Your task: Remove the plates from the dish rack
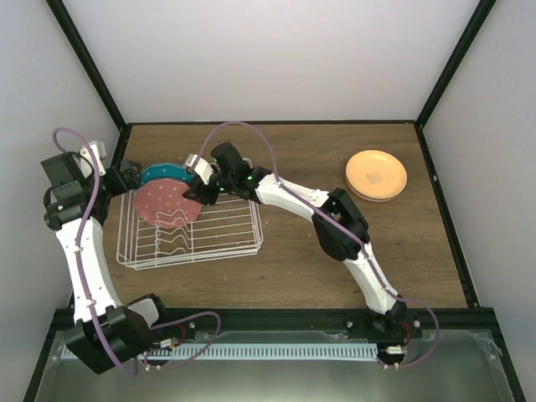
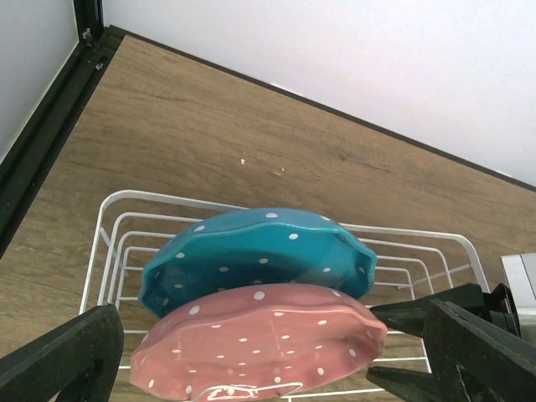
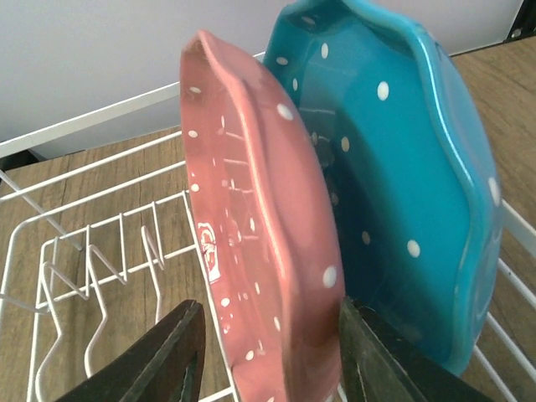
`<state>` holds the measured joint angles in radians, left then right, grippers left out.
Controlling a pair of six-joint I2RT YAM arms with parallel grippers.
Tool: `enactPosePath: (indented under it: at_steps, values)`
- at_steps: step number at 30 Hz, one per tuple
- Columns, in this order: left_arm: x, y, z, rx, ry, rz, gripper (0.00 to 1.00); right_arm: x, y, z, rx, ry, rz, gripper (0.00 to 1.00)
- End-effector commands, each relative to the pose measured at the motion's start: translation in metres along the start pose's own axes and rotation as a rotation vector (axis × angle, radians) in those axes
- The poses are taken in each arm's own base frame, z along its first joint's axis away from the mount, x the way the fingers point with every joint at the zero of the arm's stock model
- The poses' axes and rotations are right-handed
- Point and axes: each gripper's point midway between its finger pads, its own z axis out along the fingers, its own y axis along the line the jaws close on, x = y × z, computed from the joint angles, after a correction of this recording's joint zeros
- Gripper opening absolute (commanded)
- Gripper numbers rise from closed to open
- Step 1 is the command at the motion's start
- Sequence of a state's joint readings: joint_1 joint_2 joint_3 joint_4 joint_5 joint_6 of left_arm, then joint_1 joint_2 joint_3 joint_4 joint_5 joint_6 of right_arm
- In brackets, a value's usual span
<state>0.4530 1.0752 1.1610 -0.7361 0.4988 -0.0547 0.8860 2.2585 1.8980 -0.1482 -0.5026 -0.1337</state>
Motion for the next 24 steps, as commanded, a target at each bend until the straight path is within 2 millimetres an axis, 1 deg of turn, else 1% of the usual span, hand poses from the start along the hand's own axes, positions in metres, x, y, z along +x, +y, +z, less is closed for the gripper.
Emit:
enactPosePath:
  at_steps: [1,5,13,14,17,19,21,24]
  values:
    - [0.002,-0.004,-0.005,0.006,-0.007,0.017,1.0,-0.018,0.006,0.012,0.012,-0.045,-0.049,0.45]
    - [0.002,-0.005,-0.007,0.009,-0.01,0.019,1.0,-0.02,0.007,0.018,0.036,-0.056,-0.062,0.37]
    - [-0.001,-0.01,-0.009,0.028,-0.017,0.009,1.0,-0.02,0.012,0.029,0.062,-0.056,-0.088,0.29]
    - [-0.002,-0.01,-0.009,0.03,-0.019,0.008,1.0,-0.02,0.012,0.03,0.066,-0.056,-0.09,0.26]
    - [-0.006,-0.012,-0.011,0.032,-0.028,0.004,1.0,-0.021,0.013,0.03,0.083,-0.055,-0.096,0.11]
    - [-0.009,-0.013,-0.012,0.035,-0.035,0.001,1.0,-0.023,0.014,0.029,0.101,-0.058,-0.102,0.04]
    - [-0.013,-0.014,-0.013,0.038,-0.043,0.0,1.0,-0.026,0.015,0.025,0.119,-0.071,-0.11,0.01]
    - [-0.019,-0.016,-0.015,0.04,-0.054,-0.004,1.0,-0.033,0.016,0.018,0.159,-0.103,-0.125,0.01]
